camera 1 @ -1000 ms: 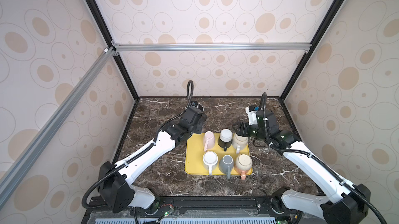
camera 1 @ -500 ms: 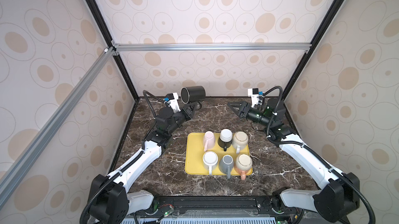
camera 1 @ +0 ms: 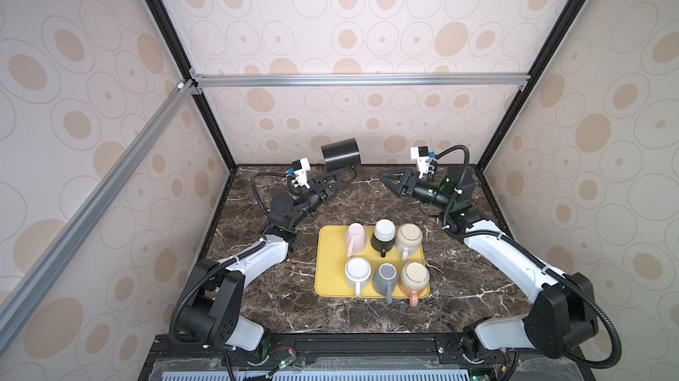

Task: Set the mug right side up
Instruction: 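Grasp the black mug with the right gripper from the left gripper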

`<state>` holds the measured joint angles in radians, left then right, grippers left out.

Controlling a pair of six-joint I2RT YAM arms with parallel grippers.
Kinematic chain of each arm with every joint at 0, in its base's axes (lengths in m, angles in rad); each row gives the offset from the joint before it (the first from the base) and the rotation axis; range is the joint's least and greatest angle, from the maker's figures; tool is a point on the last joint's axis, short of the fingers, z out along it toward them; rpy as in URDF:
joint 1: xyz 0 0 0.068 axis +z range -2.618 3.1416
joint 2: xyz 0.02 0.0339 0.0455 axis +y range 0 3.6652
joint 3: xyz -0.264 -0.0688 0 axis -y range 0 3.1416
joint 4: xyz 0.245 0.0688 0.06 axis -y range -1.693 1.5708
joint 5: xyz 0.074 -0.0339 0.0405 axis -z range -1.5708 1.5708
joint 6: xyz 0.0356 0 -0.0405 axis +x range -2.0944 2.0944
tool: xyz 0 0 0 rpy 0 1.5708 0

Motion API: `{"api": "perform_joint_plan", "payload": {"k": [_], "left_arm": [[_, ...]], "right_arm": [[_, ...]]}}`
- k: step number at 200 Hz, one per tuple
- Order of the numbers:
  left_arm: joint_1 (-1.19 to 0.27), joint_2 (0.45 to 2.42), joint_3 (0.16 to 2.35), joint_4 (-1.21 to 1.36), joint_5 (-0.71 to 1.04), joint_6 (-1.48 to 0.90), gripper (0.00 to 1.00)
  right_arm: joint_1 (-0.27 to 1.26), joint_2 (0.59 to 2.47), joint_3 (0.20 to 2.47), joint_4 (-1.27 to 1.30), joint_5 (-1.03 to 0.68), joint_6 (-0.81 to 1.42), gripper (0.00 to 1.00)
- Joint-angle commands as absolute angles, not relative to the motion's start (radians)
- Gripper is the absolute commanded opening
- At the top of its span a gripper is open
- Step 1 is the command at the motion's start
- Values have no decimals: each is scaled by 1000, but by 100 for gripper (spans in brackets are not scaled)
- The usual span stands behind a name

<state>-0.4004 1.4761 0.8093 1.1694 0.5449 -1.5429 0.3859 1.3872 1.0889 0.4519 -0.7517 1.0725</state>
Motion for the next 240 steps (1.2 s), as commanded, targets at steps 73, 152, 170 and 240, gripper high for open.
{"api": "perform_joint_plan", "payload": {"k": [73, 152, 170, 240], "left_arm": [[-494, 1521, 880, 1408, 540, -1587, 0], [-517, 1522, 884, 1398, 539, -1565, 0], [-528, 1523, 888, 1388, 542, -1557, 0], [-537, 1514, 899, 1294, 550, -1496, 0]], "right_arm": [[453, 1465, 1181, 448, -735, 1045, 49], [477, 1465, 1179, 468, -739, 1058, 40], [477, 1468, 1184, 468, -740, 1060, 36], [479, 1476, 1189, 452, -706, 1052, 0]]}}
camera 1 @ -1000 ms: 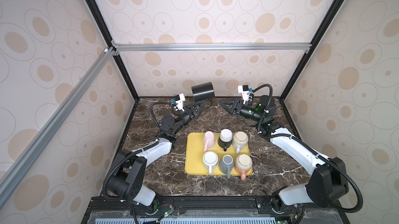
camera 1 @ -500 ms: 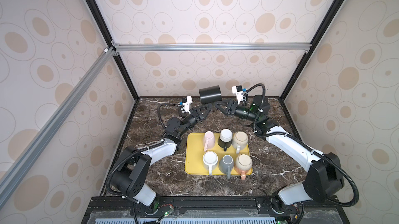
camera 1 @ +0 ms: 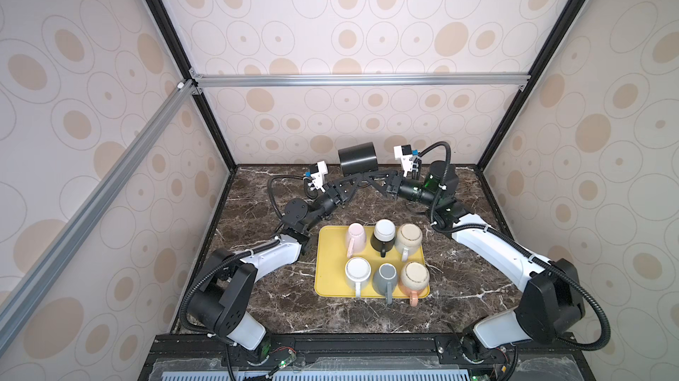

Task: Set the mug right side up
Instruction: 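Open the left gripper and withdraw while the right gripper carries the mug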

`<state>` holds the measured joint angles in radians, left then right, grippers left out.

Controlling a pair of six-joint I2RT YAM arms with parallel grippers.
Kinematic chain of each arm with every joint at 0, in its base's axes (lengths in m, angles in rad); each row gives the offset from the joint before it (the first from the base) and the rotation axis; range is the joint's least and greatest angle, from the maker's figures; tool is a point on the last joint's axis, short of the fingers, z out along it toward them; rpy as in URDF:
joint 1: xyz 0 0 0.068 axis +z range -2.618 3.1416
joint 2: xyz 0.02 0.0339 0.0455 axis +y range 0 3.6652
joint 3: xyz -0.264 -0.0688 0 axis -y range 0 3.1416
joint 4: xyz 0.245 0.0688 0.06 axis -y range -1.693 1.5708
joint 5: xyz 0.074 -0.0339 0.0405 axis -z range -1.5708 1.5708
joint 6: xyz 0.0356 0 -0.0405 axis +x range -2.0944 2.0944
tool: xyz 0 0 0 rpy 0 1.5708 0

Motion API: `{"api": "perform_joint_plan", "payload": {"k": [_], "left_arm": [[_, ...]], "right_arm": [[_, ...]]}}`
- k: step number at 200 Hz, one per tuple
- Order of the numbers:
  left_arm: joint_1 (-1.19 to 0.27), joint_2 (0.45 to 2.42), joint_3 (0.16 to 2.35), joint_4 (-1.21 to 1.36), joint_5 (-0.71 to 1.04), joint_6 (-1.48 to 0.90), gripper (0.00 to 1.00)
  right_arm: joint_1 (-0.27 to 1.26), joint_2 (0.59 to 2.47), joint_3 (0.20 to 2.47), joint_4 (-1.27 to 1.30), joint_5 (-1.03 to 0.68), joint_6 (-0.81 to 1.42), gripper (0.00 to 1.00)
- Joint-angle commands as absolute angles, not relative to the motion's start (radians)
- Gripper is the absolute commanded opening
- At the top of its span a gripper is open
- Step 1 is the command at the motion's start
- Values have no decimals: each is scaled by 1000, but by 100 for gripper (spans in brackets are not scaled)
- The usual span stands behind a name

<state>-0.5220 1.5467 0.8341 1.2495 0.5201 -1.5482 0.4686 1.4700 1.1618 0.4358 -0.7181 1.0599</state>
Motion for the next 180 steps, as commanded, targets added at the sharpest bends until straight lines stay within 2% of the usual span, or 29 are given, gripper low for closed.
{"api": "perform_joint_plan", "payload": {"k": [1, 16, 20, 25, 31, 32, 36, 39, 69, 92, 118, 136, 160, 180], "left_arm": [[-536, 1514, 900, 1294, 550, -1496, 0], [-536, 1515, 900, 1273, 554, -1482, 0], [-535, 1514, 903, 1261, 556, -1475, 12], [-532, 1511, 906, 1238, 559, -1464, 32], [-529, 1505, 910, 1197, 560, -1448, 67], [-528, 1504, 911, 1188, 560, -1445, 70], [-525, 1499, 915, 1157, 561, -1426, 95], [-522, 1492, 920, 1115, 562, -1409, 99], [-473, 1377, 985, 606, 477, -1093, 100], [-458, 1280, 1030, 254, 217, -857, 100], [-430, 1204, 985, 176, 74, -740, 100], [-411, 1167, 941, 203, 112, -659, 100], [-392, 1164, 935, 167, 248, -595, 100], [-393, 1158, 893, 198, 308, -590, 100]], "right_arm": [[479, 1476, 1190, 451, -706, 1051, 0], [477, 1479, 1198, 434, -703, 1040, 0], [478, 1480, 1202, 429, -704, 1037, 0], [475, 1479, 1205, 421, -704, 1031, 0], [473, 1478, 1209, 410, -703, 1025, 0], [472, 1478, 1211, 408, -703, 1023, 0], [469, 1476, 1214, 400, -701, 1018, 0], [466, 1476, 1216, 393, -700, 1016, 0], [406, 1453, 1239, 276, -679, 965, 0], [345, 1424, 1275, 92, -625, 861, 0], [322, 1435, 1421, -302, -413, 601, 0], [322, 1467, 1508, -481, -211, 449, 0], [313, 1493, 1523, -544, 27, 285, 0], [262, 1540, 1523, -579, 138, 221, 0]]}}
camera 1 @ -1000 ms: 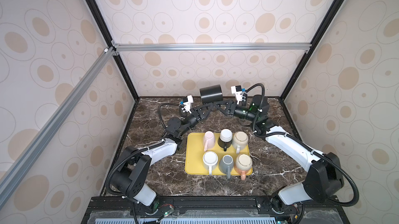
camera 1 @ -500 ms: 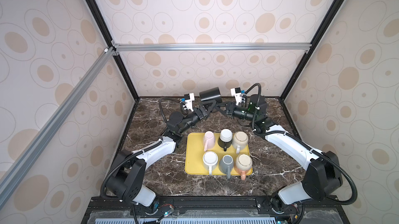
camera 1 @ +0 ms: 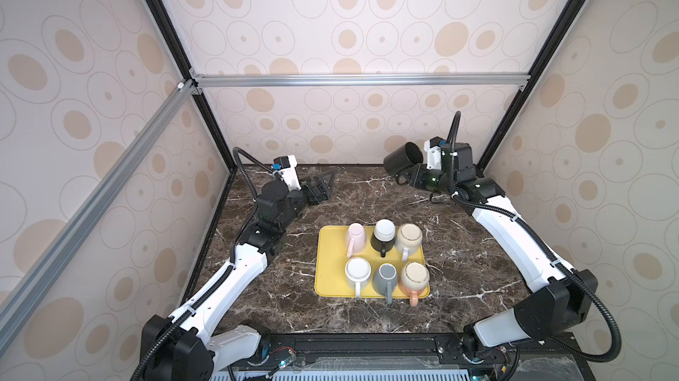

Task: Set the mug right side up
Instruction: 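Open the left gripper and withdraw while the right gripper carries the mug, then lower the black mug upright onto the table with the right gripper and release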

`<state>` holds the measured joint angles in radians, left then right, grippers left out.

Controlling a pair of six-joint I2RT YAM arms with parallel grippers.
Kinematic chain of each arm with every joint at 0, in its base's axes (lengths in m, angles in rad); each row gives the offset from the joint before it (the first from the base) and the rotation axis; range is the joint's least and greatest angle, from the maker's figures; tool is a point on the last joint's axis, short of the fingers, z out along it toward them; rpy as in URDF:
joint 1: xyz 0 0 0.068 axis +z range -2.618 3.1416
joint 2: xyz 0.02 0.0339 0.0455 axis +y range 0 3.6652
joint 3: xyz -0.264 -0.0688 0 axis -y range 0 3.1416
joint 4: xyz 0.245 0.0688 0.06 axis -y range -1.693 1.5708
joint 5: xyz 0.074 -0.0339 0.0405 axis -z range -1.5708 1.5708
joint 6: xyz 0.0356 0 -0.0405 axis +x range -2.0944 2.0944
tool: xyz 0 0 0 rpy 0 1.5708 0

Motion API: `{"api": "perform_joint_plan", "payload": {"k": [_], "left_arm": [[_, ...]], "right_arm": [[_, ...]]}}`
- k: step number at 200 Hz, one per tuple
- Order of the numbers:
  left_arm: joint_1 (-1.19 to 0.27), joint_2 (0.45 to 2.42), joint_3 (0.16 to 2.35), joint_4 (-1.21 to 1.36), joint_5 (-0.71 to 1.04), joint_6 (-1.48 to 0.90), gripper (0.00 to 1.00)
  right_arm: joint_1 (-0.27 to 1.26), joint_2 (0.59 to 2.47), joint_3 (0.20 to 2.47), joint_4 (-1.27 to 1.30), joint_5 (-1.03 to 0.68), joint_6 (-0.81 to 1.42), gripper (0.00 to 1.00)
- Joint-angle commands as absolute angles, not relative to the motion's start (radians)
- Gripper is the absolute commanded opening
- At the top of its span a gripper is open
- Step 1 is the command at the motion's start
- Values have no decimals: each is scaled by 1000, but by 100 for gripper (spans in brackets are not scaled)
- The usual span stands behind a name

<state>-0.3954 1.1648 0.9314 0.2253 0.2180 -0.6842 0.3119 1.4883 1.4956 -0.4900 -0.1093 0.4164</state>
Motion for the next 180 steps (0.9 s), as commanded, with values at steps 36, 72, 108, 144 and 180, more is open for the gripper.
{"api": "perform_joint_plan", "payload": {"k": [36, 72, 108, 144, 180], "left_arm": [[-392, 1135, 827, 219, 286, -607, 100], [-393, 1146, 800, 226, 278, -624, 100], [-393, 1153, 761, 267, 293, -647, 100], [-397, 1154, 751, 256, 288, -641, 99], [-399, 1154, 741, 265, 298, -651, 98]], "right_arm": [[140, 1606, 1456, -540, 107, 225, 0], [113, 1708, 1443, -530, 142, 201, 0], [105, 1781, 1444, -511, 154, 198, 0], [99, 1816, 1448, -492, 183, 184, 0], [87, 1840, 1441, -462, 189, 162, 0]]}}
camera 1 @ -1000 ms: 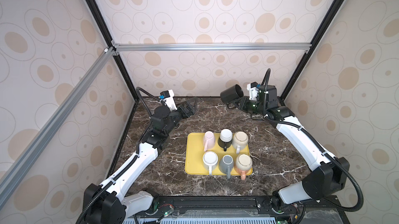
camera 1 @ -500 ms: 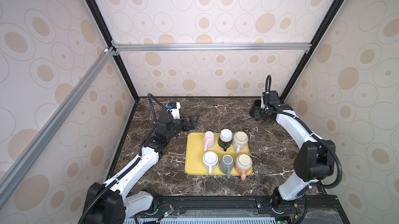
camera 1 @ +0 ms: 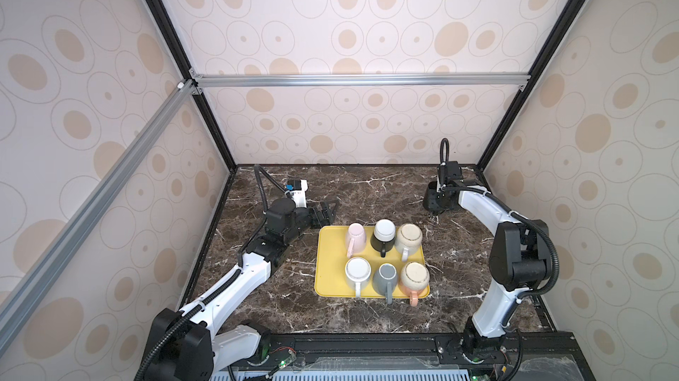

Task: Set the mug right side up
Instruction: 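Lower the black mug upright onto the table with the right gripper and release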

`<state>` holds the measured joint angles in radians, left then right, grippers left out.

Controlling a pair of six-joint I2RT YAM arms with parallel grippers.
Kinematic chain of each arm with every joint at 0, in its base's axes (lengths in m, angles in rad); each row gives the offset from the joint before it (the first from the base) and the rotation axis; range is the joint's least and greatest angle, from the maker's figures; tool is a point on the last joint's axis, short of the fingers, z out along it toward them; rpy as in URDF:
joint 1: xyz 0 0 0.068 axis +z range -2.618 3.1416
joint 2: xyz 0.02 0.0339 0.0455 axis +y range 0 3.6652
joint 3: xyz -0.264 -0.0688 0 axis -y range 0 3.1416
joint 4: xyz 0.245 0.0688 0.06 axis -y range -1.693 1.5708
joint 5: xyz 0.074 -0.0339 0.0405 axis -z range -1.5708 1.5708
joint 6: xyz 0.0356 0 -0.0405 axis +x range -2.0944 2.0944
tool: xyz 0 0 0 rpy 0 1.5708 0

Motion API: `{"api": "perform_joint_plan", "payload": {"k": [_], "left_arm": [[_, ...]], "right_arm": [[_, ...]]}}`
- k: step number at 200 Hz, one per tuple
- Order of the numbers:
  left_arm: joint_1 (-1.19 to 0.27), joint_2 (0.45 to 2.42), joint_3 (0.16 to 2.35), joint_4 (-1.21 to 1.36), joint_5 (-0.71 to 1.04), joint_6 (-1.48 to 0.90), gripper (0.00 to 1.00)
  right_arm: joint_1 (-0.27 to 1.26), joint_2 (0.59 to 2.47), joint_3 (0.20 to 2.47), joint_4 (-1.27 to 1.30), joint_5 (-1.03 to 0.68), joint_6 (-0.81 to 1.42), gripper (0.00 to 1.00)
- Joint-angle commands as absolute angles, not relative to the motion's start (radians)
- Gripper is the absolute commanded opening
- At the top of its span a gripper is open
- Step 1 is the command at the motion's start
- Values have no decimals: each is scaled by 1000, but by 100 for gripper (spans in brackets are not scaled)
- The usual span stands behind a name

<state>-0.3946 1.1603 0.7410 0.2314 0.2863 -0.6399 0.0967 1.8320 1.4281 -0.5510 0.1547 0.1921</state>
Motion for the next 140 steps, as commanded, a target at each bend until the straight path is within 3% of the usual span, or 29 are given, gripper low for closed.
{"api": "perform_joint_plan", "payload": {"k": [1, 140], "left_arm": [[-399, 1154, 741, 265, 299, -651, 98], [-448, 1201, 738, 311, 315, -669, 97]], "right_arm": [[86, 1840, 1442, -462, 190, 161, 0], [51, 1875, 1380, -396, 165, 134, 0]]}}
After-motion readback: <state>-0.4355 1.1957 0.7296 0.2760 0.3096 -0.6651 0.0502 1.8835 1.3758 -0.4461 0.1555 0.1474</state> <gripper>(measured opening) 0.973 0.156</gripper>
